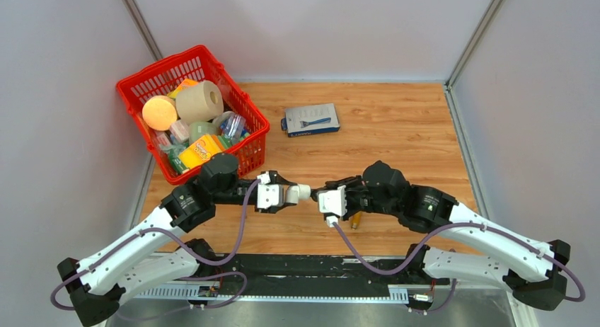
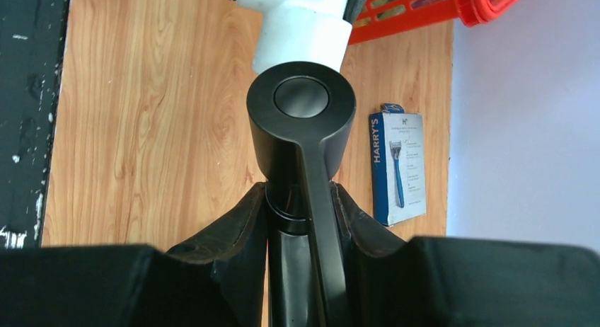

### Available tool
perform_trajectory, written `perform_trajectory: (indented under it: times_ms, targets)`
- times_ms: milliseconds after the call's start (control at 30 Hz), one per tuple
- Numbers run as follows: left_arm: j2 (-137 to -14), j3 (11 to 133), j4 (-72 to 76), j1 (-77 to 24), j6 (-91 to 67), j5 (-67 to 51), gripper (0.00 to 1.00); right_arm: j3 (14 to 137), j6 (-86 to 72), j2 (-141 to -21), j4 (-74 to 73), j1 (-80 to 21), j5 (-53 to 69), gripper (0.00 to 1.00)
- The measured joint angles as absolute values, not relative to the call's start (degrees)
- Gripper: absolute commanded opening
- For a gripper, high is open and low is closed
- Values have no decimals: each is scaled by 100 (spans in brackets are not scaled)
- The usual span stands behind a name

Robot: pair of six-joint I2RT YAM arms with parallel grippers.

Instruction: Install the water faucets

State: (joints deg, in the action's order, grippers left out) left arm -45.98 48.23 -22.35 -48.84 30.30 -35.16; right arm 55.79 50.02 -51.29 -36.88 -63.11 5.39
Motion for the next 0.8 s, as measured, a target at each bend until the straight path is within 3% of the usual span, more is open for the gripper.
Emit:
perform_trajectory:
  times_ms: [500,800]
  targets:
    - [-4073,4206,-1026,-4818,574,-1678,0,5083,2838,-5107,-2364,-6016,73,0]
    - [-4333,3618,-14,-2320,-1603,-3708,0,4364,2362,-4770,-1557,-5546,405,0]
